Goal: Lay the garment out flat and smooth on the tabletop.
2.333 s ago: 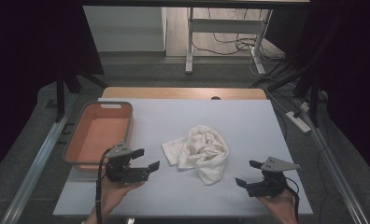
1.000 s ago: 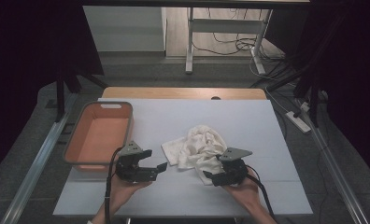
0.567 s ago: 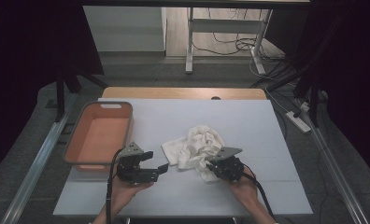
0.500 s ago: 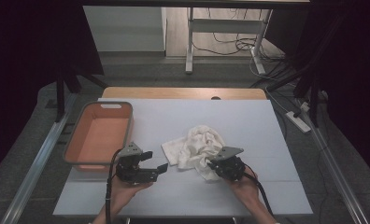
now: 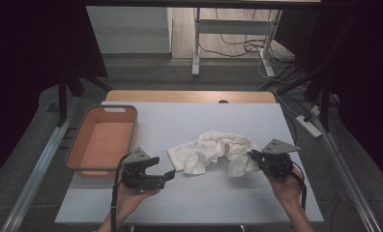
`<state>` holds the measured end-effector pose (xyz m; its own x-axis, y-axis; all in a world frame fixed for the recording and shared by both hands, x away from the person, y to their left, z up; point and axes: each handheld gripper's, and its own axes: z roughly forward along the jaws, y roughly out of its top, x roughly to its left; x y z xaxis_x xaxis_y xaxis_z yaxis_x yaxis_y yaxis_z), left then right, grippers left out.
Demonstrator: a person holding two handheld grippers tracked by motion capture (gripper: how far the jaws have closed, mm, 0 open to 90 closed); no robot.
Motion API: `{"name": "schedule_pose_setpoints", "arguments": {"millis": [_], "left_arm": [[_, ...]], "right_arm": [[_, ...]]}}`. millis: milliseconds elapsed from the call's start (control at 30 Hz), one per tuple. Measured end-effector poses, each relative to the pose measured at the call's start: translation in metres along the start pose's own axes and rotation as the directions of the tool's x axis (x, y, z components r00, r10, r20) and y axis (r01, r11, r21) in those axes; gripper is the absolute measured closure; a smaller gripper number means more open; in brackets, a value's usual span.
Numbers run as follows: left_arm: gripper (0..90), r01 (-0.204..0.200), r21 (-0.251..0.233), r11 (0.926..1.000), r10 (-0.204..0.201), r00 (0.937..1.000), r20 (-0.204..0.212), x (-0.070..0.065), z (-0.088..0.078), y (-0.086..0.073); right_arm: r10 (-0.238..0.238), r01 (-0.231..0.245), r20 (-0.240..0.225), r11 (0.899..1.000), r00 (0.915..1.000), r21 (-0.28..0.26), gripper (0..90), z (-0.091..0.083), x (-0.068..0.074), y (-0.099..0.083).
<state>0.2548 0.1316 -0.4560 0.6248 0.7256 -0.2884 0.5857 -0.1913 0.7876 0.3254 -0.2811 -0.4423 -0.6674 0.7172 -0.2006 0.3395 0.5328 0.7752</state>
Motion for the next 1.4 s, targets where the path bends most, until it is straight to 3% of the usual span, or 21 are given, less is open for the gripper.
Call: {"name": "schedule_pose_setpoints", "arguments": {"millis": [133,233,267,400,567,767,867,1033,1233,1400], "left_arm": [[19.6,0.000,0.002,1.0000,0.000,1.0000,-0.002,-0.001,0.001,0.000],[19.6,-0.001,0.003,1.0000,0.001,1.0000,0.000,-0.001,0.002,0.000],[19.6,-0.003,0.004,1.0000,0.003,1.0000,0.000,-0.001,0.002,0.001],[19.8,-0.008,0.010,0.9999,0.008,1.0000,0.002,-0.002,0.006,0.001],[20.7,-0.031,0.027,0.9991,0.031,0.9995,0.010,-0.009,0.018,0.005],[20.9,-0.104,0.071,0.9920,0.102,0.9940,0.039,-0.024,0.051,0.021],[21.0,-0.148,0.097,0.9842,0.144,0.9883,0.051,-0.030,0.074,0.032],[21.0,-0.190,0.140,0.9718,0.182,0.9809,0.070,-0.035,0.110,0.041],[24.7,-0.190,0.147,0.9707,0.184,0.9815,0.052,-0.027,0.123,0.045],[35.5,-0.176,0.165,0.9706,0.172,0.9844,0.035,-0.017,0.133,0.044]], "right_arm": [[0.025,-0.025,0.016,1.000,0.9996,0.012,82.9,0.003,-0.011,-0.007],[0.050,-0.050,0.037,0.999,0.9981,0.002,69.9,0.003,-0.014,-0.012],[0.072,-0.072,0.016,0.997,0.9972,-0.030,62.7,0.001,-0.013,-0.010],[0.092,-0.093,-0.023,0.993,0.9955,-0.069,53.0,-0.002,-0.008,-0.004],[0.061,-0.067,-0.076,0.995,0.9952,-0.075,45.2,0.003,0.008,0.002],[0.087,-0.093,-0.098,0.993,0.9914,-0.066,42.8,0.007,0.010,-0.003],[0.097,-0.103,-0.099,0.993,0.9903,-0.057,41.8,0.008,0.010,-0.007],[0.110,-0.113,-0.074,0.993,0.9912,-0.041,41.5,0.005,0.011,-0.018],[0.154,-0.158,-0.087,0.987,0.9843,-0.041,41.0,0.000,0.011,-0.026],[0.147,-0.150,-0.078,0.988,0.9861,-0.033,41.0,-0.003,0.015,-0.029]]}}
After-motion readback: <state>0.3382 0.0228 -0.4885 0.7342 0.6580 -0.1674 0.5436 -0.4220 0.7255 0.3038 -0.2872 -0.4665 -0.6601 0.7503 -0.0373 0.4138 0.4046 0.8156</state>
